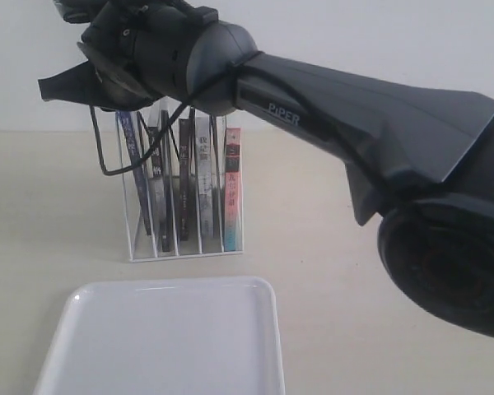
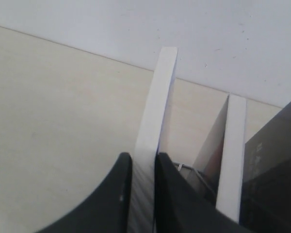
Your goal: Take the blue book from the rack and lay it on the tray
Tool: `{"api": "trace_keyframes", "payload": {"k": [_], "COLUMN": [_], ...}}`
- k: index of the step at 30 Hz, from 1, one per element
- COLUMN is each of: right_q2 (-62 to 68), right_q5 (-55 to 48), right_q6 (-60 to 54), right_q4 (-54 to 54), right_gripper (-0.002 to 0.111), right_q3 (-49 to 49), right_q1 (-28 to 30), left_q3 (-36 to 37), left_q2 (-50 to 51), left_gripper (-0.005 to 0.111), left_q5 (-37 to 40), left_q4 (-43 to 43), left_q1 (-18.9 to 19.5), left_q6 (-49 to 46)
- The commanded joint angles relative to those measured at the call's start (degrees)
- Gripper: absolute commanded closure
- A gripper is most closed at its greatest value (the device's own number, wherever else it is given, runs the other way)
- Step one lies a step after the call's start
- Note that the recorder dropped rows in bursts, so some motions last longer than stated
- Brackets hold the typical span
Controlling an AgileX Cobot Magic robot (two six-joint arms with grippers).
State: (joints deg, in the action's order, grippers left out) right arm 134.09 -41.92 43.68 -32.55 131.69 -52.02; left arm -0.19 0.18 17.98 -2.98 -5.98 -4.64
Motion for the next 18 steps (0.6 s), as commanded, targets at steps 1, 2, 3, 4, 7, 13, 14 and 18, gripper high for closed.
{"api": "trace_keyframes", "payload": {"k": [1,2,3,4,7,13,14,18], "right_q2": [-4.5,-5.3,-5.8,-6.7,-9.6,-15.6,-16.3,-19.0], "right_q5": [0.1,0.1,0.1,0.1,-0.1,-4.3,-4.8,-7.8], "right_q6": [-1.6,-1.8,-2.1,-2.4,-3.9,-5.4,-5.4,-5.4], "right_q4": [-2.4,-2.4,-2.4,-2.5,-2.8,-8.3,-8.4,-8.7], "right_gripper": [0.108,0.108,0.108,0.108,0.108,0.108,0.108,0.108], "right_q3": [0.4,0.4,0.4,0.4,0.4,0.4,0.4,0.4], "right_q1": [0.0,0.0,0.0,-0.2,-1.2,-4.4,-4.5,-4.6], "left_q3": [0.2,0.2,0.2,0.2,0.2,0.2,0.2,0.2], "left_q2": [-0.2,-0.2,-0.2,-0.2,-0.2,-0.2,-0.2,-0.2], "left_gripper": [0.102,0.102,0.102,0.102,0.102,0.102,0.102,0.102], "left_q5": [0.0,0.0,0.0,0.0,0.0,0.0,0.0,0.0], "left_q4": [0.0,0.0,0.0,0.0,0.0,0.0,0.0,0.0], "left_q1": [0.2,0.2,0.2,0.2,0.2,0.2,0.2,0.2], "left_q6": [0.4,0.4,0.4,0.4,0.4,0.4,0.4,0.4]}}
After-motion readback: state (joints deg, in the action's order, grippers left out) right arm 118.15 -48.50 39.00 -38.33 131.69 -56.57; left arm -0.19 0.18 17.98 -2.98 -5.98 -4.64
